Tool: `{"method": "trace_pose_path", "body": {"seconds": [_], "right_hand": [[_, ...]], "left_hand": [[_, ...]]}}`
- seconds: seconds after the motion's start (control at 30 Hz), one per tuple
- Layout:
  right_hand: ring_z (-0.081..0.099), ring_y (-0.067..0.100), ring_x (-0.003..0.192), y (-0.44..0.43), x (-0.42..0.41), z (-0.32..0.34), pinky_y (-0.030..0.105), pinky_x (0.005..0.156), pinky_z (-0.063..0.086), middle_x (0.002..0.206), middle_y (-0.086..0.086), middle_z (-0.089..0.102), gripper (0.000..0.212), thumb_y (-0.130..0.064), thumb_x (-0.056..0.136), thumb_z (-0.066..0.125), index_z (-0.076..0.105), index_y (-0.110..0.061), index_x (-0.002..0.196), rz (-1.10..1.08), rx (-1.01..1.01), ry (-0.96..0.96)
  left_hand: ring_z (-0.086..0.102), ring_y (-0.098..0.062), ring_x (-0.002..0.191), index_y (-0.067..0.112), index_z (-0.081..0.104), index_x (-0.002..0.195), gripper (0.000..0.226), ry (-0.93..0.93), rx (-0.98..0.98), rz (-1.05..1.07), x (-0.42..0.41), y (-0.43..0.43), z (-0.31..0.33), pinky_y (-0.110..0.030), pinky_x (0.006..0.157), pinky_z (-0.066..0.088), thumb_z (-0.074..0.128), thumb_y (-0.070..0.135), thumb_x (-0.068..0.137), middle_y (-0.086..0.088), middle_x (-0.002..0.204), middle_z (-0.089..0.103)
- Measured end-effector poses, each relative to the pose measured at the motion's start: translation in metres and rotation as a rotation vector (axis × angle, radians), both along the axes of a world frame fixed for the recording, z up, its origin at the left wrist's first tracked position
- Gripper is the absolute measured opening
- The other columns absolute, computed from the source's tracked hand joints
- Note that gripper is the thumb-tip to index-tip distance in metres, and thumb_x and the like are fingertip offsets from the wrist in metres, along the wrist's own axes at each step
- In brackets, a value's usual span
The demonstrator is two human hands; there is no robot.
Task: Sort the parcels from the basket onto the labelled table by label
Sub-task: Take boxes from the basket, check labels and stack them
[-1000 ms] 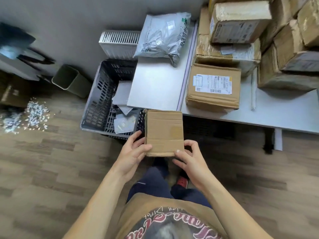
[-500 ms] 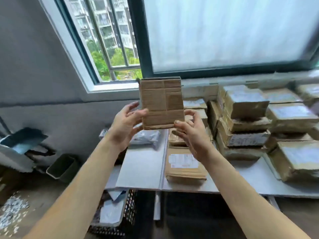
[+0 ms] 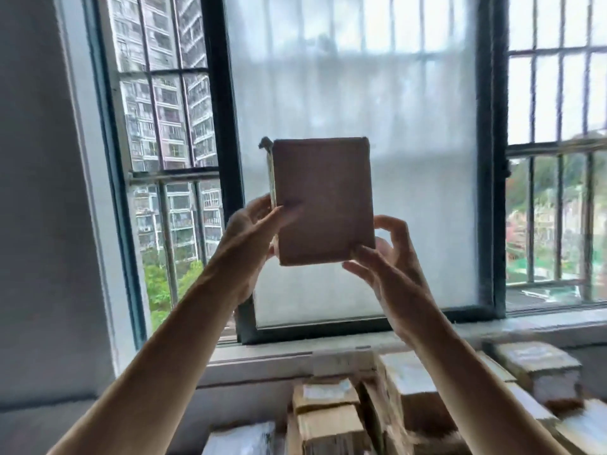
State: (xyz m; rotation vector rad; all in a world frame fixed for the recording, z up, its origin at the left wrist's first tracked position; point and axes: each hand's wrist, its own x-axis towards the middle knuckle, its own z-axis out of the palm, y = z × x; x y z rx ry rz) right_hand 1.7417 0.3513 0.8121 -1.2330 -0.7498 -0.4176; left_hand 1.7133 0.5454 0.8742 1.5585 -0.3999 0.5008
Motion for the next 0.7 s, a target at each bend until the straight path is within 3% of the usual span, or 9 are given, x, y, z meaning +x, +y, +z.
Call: {"method": "trace_pose_path", "body": {"seconds": [0.03,0.1,0.17,0.27,0.33,0.4,0.5,0.6,0.7], "right_hand": [[0.069,0.013,0.11,-0.001,0.0,0.006,0.037,0.099,0.058,0.112,0.002,0.075,0.049,-0.03,0.084,0.076,0.045,-0.026,0.122,-0.052,-0.031,-0.03],[0.056,0.01,0.132,-0.001,-0.003,0.013,0.029,0.107,0.052,0.138,0.004,0.059,0.056,-0.028,0.091,0.076,0.04,-0.027,0.134,-0.29,-0.135,-0.13],[0.032,0.005,0.147,0.002,-0.005,0.016,0.029,0.114,0.04,0.16,0.0,0.032,0.078,-0.038,0.09,0.076,0.029,-0.028,0.151,-0.63,-0.268,-0.358],[0.007,0.025,0.159,0.01,-0.009,0.019,0.05,0.125,0.025,0.172,0.009,0.004,0.104,-0.043,0.085,0.08,0.014,-0.019,0.162,-0.926,-0.456,-0.695],[0.0,0.033,0.16,0.019,-0.011,0.022,0.053,0.128,0.016,0.172,0.016,0.003,0.115,-0.044,0.082,0.082,0.008,-0.012,0.164,-1.021,-0.543,-0.805],[0.005,0.037,0.159,0.026,-0.008,0.023,0.055,0.127,0.017,0.171,0.021,0.01,0.117,-0.042,0.08,0.085,0.012,-0.006,0.163,-1.097,-0.57,-0.879],[0.023,0.039,0.155,0.032,0.003,0.022,0.057,0.122,0.025,0.165,0.023,0.025,0.118,-0.037,0.071,0.092,0.02,-0.012,0.161,-1.232,-0.543,-0.909],[0.035,0.037,0.146,0.031,0.015,0.022,0.057,0.116,0.032,0.155,0.018,0.03,0.112,-0.03,0.067,0.095,0.028,-0.022,0.156,-1.293,-0.419,-0.93],[0.041,0.039,0.141,0.032,0.021,0.021,0.057,0.112,0.035,0.15,0.017,0.033,0.111,-0.032,0.069,0.095,0.023,-0.027,0.154,-1.269,-0.304,-0.947]], "left_hand": [[0.075,-0.004,0.089,0.022,0.07,0.115,0.028,-0.013,-0.009,0.018,-0.001,-0.002,0.007,-0.052,0.101,0.053,0.077,0.022,0.087,0.007,0.102,0.08],[0.075,-0.01,0.09,0.021,0.064,0.124,0.057,-0.024,-0.042,0.049,-0.003,-0.005,0.018,-0.056,0.099,0.054,0.086,0.031,0.072,0.005,0.103,0.079],[0.073,-0.009,0.083,0.018,0.06,0.13,0.071,-0.022,-0.069,0.084,-0.001,-0.008,0.023,-0.046,0.086,0.061,0.086,0.037,0.068,0.001,0.101,0.077],[0.063,0.003,0.06,0.016,0.057,0.132,0.062,-0.036,-0.084,0.101,-0.001,-0.016,0.024,-0.024,0.062,0.051,0.085,0.032,0.08,0.004,0.092,0.07],[0.07,-0.009,0.08,0.016,0.057,0.131,0.065,-0.032,-0.121,0.088,0.0,-0.022,0.023,-0.031,0.072,0.055,0.087,0.036,0.077,0.0,0.097,0.074],[0.072,-0.015,0.086,0.014,0.059,0.129,0.061,-0.03,-0.166,0.06,-0.002,-0.03,0.023,-0.043,0.081,0.057,0.085,0.037,0.079,0.001,0.092,0.076],[0.071,-0.009,0.071,0.012,0.059,0.13,0.052,-0.007,-0.267,-0.006,-0.006,-0.041,0.021,-0.04,0.08,0.054,0.077,0.036,0.088,0.007,0.076,0.074],[0.071,-0.012,0.073,0.014,0.064,0.126,0.055,0.0,-0.301,-0.041,-0.014,-0.048,0.02,-0.038,0.079,0.053,0.071,0.052,0.087,0.005,0.078,0.075],[0.073,-0.009,0.07,0.014,0.064,0.123,0.045,-0.047,-0.276,-0.077,-0.019,-0.05,0.016,-0.037,0.078,0.053,0.062,0.049,0.095,0.002,0.079,0.076]]}}
